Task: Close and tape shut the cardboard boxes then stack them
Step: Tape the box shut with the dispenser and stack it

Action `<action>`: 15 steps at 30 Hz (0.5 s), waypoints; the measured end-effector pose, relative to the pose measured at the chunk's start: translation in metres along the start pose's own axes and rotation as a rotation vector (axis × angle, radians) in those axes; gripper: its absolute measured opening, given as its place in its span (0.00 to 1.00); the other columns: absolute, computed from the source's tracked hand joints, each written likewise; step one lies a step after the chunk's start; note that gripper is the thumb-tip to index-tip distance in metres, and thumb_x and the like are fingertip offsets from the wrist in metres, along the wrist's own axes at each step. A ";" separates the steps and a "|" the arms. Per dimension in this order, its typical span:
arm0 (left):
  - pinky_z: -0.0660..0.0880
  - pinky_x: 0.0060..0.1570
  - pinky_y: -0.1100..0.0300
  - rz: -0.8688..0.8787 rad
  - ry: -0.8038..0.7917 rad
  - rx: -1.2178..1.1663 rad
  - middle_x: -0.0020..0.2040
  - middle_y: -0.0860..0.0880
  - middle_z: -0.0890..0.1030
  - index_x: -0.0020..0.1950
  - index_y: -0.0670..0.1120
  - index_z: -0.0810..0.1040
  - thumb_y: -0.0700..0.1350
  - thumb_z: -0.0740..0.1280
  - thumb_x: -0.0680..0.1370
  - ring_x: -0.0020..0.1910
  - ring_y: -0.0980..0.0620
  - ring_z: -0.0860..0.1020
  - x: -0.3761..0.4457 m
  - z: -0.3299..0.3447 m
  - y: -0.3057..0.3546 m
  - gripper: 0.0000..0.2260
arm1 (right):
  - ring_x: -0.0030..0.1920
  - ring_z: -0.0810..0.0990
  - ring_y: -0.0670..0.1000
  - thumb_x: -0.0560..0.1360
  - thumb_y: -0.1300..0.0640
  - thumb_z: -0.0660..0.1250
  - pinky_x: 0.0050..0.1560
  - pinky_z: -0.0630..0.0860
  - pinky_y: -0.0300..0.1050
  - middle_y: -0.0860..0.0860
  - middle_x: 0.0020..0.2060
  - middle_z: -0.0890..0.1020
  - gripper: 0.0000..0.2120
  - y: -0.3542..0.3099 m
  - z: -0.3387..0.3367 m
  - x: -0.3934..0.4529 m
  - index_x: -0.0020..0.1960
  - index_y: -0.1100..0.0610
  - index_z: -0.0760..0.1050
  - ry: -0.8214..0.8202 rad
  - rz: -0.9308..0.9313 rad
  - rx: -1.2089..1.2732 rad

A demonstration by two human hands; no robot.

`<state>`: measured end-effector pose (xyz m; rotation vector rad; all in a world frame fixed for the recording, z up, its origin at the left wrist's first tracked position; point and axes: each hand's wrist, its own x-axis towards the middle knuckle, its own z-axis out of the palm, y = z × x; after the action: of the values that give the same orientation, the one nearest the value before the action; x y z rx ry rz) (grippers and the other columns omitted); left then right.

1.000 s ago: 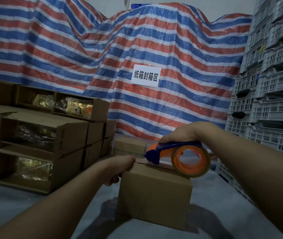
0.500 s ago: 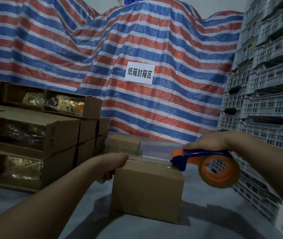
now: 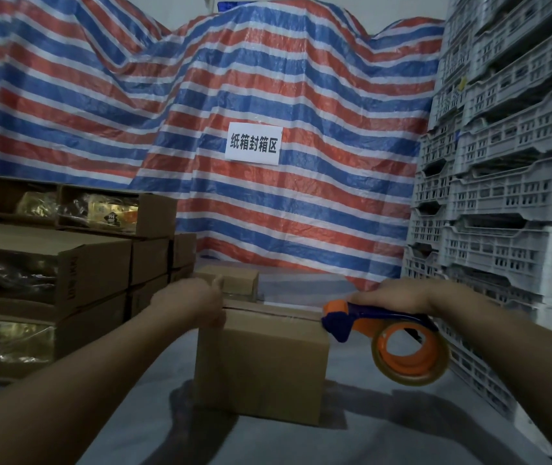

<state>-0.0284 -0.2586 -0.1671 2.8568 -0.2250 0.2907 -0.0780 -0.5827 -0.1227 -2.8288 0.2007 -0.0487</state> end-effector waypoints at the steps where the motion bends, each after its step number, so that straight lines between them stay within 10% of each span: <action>1: 0.75 0.42 0.56 0.118 0.134 0.175 0.46 0.50 0.75 0.67 0.52 0.70 0.57 0.62 0.80 0.44 0.51 0.75 -0.003 -0.002 0.008 0.18 | 0.36 0.83 0.44 0.74 0.27 0.62 0.40 0.73 0.38 0.48 0.41 0.85 0.25 0.000 0.001 0.000 0.49 0.47 0.80 0.004 -0.016 0.027; 6: 0.70 0.61 0.51 0.623 0.197 0.018 0.66 0.48 0.74 0.66 0.53 0.70 0.59 0.55 0.82 0.63 0.49 0.72 -0.029 0.008 0.068 0.17 | 0.33 0.83 0.43 0.75 0.32 0.65 0.38 0.75 0.37 0.47 0.37 0.85 0.20 0.001 0.004 -0.001 0.50 0.48 0.79 -0.001 -0.078 0.120; 9: 0.56 0.72 0.42 0.639 -0.123 -0.023 0.76 0.49 0.64 0.77 0.57 0.57 0.68 0.51 0.79 0.76 0.46 0.60 -0.038 0.022 0.086 0.29 | 0.40 0.84 0.48 0.74 0.30 0.64 0.44 0.78 0.43 0.50 0.42 0.86 0.23 0.005 0.005 -0.002 0.52 0.49 0.79 -0.002 -0.077 0.108; 15: 0.52 0.75 0.42 0.604 -0.104 0.127 0.80 0.50 0.55 0.80 0.53 0.51 0.70 0.56 0.76 0.78 0.49 0.54 -0.034 0.034 0.081 0.38 | 0.53 0.85 0.58 0.72 0.26 0.63 0.63 0.78 0.58 0.56 0.53 0.85 0.33 0.024 0.018 -0.003 0.61 0.52 0.79 -0.006 -0.142 0.226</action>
<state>-0.0696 -0.3404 -0.1869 2.8561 -1.1294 0.2731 -0.0836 -0.5993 -0.1472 -2.6127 -0.0081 -0.0883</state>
